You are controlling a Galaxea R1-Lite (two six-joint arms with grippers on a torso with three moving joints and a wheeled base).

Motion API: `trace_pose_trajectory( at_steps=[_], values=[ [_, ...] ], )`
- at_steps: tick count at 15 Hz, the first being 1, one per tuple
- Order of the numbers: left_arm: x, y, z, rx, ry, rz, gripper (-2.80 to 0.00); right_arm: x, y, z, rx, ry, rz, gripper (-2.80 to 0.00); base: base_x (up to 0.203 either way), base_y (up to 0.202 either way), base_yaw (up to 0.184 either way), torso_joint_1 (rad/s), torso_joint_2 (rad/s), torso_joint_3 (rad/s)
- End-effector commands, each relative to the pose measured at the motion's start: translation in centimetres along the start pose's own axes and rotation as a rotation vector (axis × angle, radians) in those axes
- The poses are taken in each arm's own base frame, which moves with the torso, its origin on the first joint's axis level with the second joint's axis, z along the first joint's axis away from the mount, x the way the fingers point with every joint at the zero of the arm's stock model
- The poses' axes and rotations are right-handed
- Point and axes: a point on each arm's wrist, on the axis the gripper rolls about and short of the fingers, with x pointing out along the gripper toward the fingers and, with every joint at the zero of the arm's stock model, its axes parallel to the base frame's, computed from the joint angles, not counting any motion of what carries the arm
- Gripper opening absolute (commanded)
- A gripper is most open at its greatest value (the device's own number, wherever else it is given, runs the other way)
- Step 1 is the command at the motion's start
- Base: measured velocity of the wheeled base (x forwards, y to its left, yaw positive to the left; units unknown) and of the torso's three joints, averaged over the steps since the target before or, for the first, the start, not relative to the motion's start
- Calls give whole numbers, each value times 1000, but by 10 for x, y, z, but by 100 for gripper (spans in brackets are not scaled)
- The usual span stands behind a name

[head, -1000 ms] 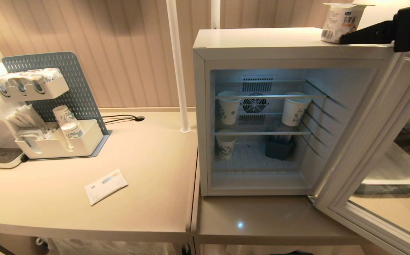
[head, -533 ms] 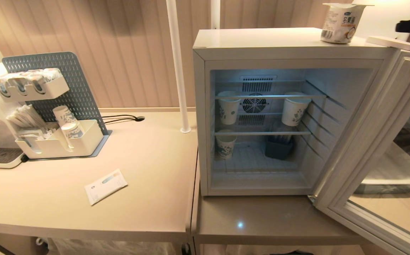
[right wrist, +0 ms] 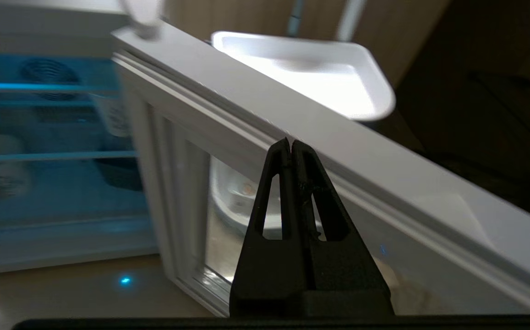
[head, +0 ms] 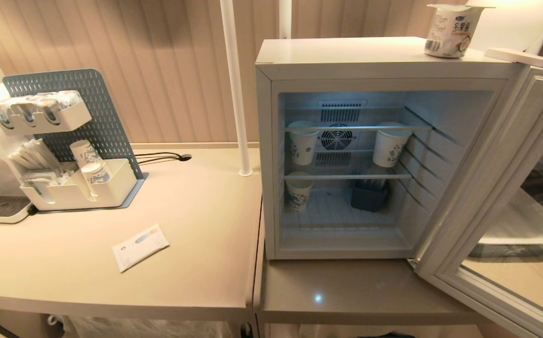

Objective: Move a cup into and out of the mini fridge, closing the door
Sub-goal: Close the freezer door

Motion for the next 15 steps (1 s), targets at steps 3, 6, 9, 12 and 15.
trace_pose_trajectory(
  at_steps=[3,6,9,12,15],
  values=[
    [0,0,0,0,2,0,-280,-57,-29,-54,47,-23,-263,-280,0,0,0,0,0,0],
    [0,0,0,0,2,0,-280,-91,-28,-98,64,-23,-477,-280,0,0,0,0,0,0],
    [0,0,0,0,2,1,-280,-109,-15,-135,65,-111,-285,-280,0,0,0,0,0,0],
    [0,0,0,0,2,0,-280,-94,-2,-160,182,-70,-31,-280,0,0,0,0,0,0],
    [0,0,0,0,2,1,-280,-89,6,-170,299,-10,192,-280,0,0,0,0,0,0]
  ],
)
